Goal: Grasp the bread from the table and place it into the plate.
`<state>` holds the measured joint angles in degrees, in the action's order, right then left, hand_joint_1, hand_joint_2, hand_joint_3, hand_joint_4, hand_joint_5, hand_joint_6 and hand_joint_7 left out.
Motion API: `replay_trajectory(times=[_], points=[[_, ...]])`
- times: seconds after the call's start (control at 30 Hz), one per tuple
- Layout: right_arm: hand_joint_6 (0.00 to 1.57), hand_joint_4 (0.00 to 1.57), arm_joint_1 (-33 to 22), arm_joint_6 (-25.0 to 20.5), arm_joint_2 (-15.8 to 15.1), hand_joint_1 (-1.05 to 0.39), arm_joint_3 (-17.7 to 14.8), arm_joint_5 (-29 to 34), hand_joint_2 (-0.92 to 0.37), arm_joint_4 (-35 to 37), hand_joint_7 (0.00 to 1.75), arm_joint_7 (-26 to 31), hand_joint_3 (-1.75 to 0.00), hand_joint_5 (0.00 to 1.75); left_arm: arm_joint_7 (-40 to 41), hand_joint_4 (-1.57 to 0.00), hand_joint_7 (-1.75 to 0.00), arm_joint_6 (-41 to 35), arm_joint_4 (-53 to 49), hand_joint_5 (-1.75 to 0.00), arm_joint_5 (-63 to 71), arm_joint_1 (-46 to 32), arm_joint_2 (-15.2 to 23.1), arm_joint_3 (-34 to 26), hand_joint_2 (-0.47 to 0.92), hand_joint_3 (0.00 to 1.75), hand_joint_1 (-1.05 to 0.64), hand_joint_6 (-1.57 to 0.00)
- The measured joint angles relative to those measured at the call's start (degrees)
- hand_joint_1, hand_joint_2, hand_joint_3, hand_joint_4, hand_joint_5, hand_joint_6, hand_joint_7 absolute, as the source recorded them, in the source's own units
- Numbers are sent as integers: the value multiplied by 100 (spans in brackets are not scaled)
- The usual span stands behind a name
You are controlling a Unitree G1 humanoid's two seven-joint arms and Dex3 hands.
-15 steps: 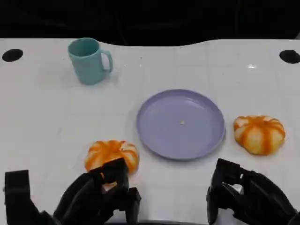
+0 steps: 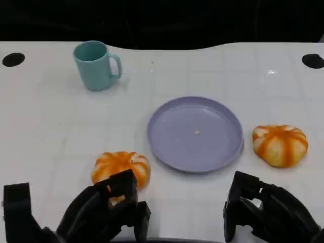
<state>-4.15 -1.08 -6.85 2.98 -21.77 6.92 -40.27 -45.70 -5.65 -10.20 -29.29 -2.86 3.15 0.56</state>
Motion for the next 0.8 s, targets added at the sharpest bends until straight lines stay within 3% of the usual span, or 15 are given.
replay_trajectory(times=[0.23,0.4,0.47,0.6,0.63,0.7,0.8], points=[[40,61,0,-13,0,-55,-1,-11,-92,-2,175,-7,-43,175,0,-83,-174,80,0,-175,8,0,-11,0,92,19,-71,-60],[39,61,-3,-44,0,-54,0,-6,-92,-41,175,13,-44,175,33,-68,-152,492,2,-175,196,-1,-48,-5,92,24,-72,-56],[39,61,-3,-46,0,-54,0,-6,-92,-42,175,13,-44,175,117,-56,-128,706,20,-168,348,-4,-49,-7,92,24,-71,-56],[39,61,-5,-47,0,-54,0,-6,-92,-47,175,11,-45,175,349,-52,-87,1191,195,-147,735,-9,-45,-7,92,31,-81,-54],[39,61,-7,-47,0,-54,0,-6,-92,-49,174,11,-45,175,453,-52,-61,1388,255,-126,921,-9,-36,-2,92,32,-81,-53],[38,61,-15,-58,0,-53,1,-6,-92,-73,174,11,-45,175,783,-49,-36,1837,415,-106,1489,-14,52,22,92,30,-79,-54],[38,60,-32,-67,0,-52,1,-5,-92,-116,175,14,-45,175,1262,-38,-13,2289,669,-78,2242,-7,254,25,92,21,-75,-50]])
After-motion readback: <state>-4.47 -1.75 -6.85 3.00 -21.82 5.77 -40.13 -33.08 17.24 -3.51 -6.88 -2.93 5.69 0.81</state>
